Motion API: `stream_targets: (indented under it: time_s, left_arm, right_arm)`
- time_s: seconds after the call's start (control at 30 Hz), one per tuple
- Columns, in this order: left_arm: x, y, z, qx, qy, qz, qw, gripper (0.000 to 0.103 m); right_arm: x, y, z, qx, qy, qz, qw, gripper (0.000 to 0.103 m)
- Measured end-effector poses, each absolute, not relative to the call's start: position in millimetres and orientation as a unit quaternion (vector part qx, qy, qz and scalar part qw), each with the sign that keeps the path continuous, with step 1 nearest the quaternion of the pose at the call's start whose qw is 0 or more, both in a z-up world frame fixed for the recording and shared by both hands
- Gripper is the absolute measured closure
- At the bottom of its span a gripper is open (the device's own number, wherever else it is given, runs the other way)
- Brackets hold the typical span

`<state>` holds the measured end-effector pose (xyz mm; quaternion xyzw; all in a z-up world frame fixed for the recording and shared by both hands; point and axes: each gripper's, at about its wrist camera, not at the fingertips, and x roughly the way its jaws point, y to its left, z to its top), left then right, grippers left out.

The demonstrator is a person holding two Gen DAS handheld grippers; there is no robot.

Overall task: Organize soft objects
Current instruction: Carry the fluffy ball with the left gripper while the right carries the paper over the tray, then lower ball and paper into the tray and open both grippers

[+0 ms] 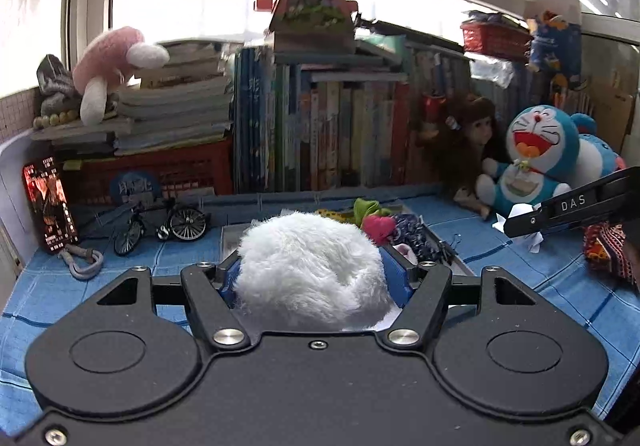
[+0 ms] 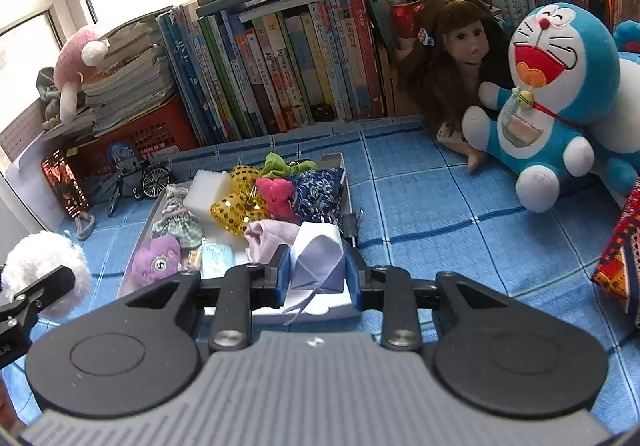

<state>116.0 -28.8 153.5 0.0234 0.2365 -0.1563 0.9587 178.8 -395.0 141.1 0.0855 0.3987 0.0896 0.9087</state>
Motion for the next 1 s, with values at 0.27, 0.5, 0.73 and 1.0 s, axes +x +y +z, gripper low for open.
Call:
stream_targets:
  time_s: [0.27, 0.5, 0.73, 1.0]
  left_arm:
    - [158, -34, 141, 0.02, 0.283, -0.155, 0.946, 0.038]
    - [200, -42, 125, 0.015, 0.356, -0.15, 0.922, 0.038]
    - [237, -46, 105, -0.009, 0.415, -0.144, 0.898, 0.038]
    - [264, -52, 89, -0.014, 0.461, -0.133, 0.877, 0.038]
  right_arm:
    - [203, -381, 129, 0.099, 0.405, 0.092, 0.904, 0.066]
    - [223, -358, 119, 0.065, 0.426, 0.107, 0.896, 0.066]
    - [246, -344, 99, 0.044, 0.457, 0.125, 0.88, 0.066]
    - [261, -344, 68, 0.024, 0.505, 0.112, 0.856, 0.066]
